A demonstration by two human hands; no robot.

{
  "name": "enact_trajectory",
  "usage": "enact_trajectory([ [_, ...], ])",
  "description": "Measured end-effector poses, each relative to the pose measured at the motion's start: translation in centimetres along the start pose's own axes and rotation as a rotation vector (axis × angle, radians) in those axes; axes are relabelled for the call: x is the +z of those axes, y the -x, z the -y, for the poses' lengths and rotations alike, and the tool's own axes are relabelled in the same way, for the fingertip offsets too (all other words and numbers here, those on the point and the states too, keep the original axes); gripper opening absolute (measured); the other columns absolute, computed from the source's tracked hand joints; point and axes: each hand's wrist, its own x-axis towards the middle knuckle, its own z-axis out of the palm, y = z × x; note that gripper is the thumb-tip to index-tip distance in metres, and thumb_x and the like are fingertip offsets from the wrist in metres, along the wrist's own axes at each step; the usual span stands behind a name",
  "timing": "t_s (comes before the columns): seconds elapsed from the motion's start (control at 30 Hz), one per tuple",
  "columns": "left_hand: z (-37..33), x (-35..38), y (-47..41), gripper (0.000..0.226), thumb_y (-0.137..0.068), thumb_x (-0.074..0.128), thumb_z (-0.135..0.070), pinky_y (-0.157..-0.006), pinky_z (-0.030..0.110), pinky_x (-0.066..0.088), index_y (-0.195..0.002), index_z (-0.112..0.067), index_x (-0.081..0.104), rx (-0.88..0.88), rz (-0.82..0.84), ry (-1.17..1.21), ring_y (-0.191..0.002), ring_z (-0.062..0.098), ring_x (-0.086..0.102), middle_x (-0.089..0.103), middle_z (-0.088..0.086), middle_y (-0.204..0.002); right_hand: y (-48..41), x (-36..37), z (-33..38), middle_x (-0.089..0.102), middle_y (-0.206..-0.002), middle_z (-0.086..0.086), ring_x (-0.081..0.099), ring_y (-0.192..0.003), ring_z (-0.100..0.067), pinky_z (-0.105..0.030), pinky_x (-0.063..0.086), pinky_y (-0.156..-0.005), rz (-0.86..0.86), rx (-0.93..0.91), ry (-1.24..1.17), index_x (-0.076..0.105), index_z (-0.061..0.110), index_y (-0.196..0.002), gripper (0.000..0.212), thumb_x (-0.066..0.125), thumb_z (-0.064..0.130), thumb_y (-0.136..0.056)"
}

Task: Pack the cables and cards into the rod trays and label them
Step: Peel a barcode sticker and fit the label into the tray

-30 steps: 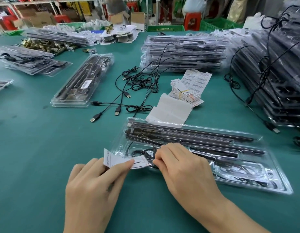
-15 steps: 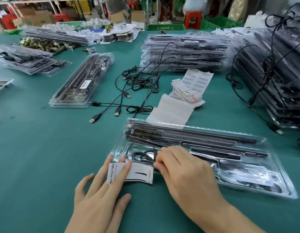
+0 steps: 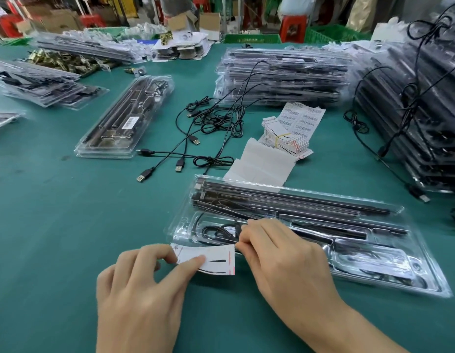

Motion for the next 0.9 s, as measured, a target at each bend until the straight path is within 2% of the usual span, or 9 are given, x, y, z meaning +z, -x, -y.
enact_trajectory([
  [0.17, 0.9, -0.2, -0.9, 0.023, -0.096, 0.057, -0.015, -0.086, 0.038, 0.040, -0.083, -0.021, 0.076, 0.058, -0.081, 0.272, -0.095, 0.012, 0.061, 0.069, -0.010, -0.096, 0.0, 0.1, 0.0, 0.059, -0.083, 0.009, 0.057, -0.071, -0.012, -0.025, 0.044, -0.046, 0.018, 0.012, 0.000, 0.064, 0.019, -0.085, 0.017, 0.059, 0.024, -0.100],
  [0.27, 1.8, -0.1, -1.1, 0.024, -0.095, 0.050, -0.023, -0.083, 0.034, 0.041, -0.091, -0.020, 0.073, 0.025, 0.093, 0.449, -0.087, 0.004, 0.056, 0.061, -0.016, -0.090, 0.0, 0.1, -0.1, 0.058, -0.083, 0.010, 0.055, -0.071, -0.010, -0.023, 0.043, -0.047, 0.010, 0.013, -0.008, 0.063, 0.020, -0.085, 0.017, 0.058, 0.024, -0.100],
  [0.33, 2.2, 0.0, -1.2, 0.027, -0.096, 0.047, -0.032, -0.080, 0.031, 0.040, -0.098, -0.029, 0.074, 0.018, 0.252, 0.459, -0.081, 0.000, 0.051, 0.056, -0.020, -0.085, 0.0, 0.1, -0.1, 0.057, -0.084, 0.010, 0.055, -0.072, -0.010, -0.023, 0.043, -0.048, 0.007, 0.009, -0.014, 0.063, 0.020, -0.086, 0.017, 0.057, 0.025, -0.101],
  [0.47, 2.4, -0.3, -1.6, 0.031, -0.094, 0.045, -0.042, -0.078, 0.027, 0.037, -0.106, -0.042, 0.074, -0.030, 0.347, 0.376, -0.078, 0.002, 0.050, 0.056, -0.021, -0.085, 0.0, 0.1, -0.1, 0.056, -0.084, 0.009, 0.053, -0.071, -0.010, -0.022, 0.042, -0.049, 0.000, -0.004, -0.010, 0.063, 0.020, -0.086, 0.019, 0.055, 0.025, -0.102],
  [0.53, 1.9, -0.6, -1.4, 0.027, -0.093, 0.047, -0.039, -0.073, 0.026, 0.040, -0.103, -0.041, 0.072, -0.082, 0.306, 0.394, -0.076, 0.005, 0.052, 0.060, -0.021, -0.091, 0.0, 0.1, 0.0, 0.056, -0.083, 0.009, 0.052, -0.070, -0.010, -0.022, 0.041, -0.049, 0.001, -0.002, -0.011, 0.063, 0.020, -0.086, 0.020, 0.054, 0.025, -0.102],
  [0.63, 1.4, -0.4, -1.1, 0.030, -0.094, 0.046, -0.026, -0.059, 0.028, 0.044, -0.092, -0.035, 0.074, -0.021, 0.254, 0.372, -0.064, 0.016, 0.050, 0.059, -0.014, -0.094, 0.0, 0.0, 0.0, 0.056, -0.083, 0.009, 0.052, -0.070, -0.010, -0.022, 0.042, -0.049, 0.001, -0.001, -0.011, 0.063, 0.019, -0.085, 0.020, 0.054, 0.025, -0.102],
  [0.7, 1.5, -0.4, -0.9, 0.030, -0.094, 0.047, -0.026, -0.060, 0.027, 0.046, -0.091, -0.032, 0.076, 0.029, 0.261, 0.366, -0.066, 0.017, 0.053, 0.058, -0.009, -0.096, -0.1, 0.0, 0.0, 0.056, -0.083, 0.009, 0.053, -0.070, -0.011, -0.023, 0.042, -0.049, -0.001, -0.002, -0.013, 0.062, 0.019, -0.085, 0.020, 0.055, 0.025, -0.102],
  [0.8, 2.0, -0.6, -0.8, 0.023, -0.087, 0.061, -0.051, -0.072, 0.014, 0.041, -0.095, -0.035, 0.076, 0.020, 0.331, 0.435, -0.079, 0.004, 0.052, 0.057, -0.014, -0.100, 0.0, 0.0, 0.1, 0.057, -0.083, 0.008, 0.054, -0.070, -0.012, -0.023, 0.043, -0.049, -0.008, -0.004, -0.006, 0.063, 0.019, -0.084, 0.020, 0.054, 0.024, -0.101],
  [0.9, 2.1, -0.5, -1.0, 0.034, -0.078, 0.066, -0.064, -0.074, 0.014, 0.042, -0.095, -0.036, 0.075, 0.055, 0.366, 0.455, -0.081, 0.002, 0.054, 0.059, -0.017, -0.095, 0.0, 0.0, 0.0, 0.057, -0.083, 0.007, 0.054, -0.070, -0.013, -0.025, 0.044, -0.050, -0.010, -0.011, -0.006, 0.063, 0.018, -0.085, 0.017, 0.059, 0.021, -0.101],
])
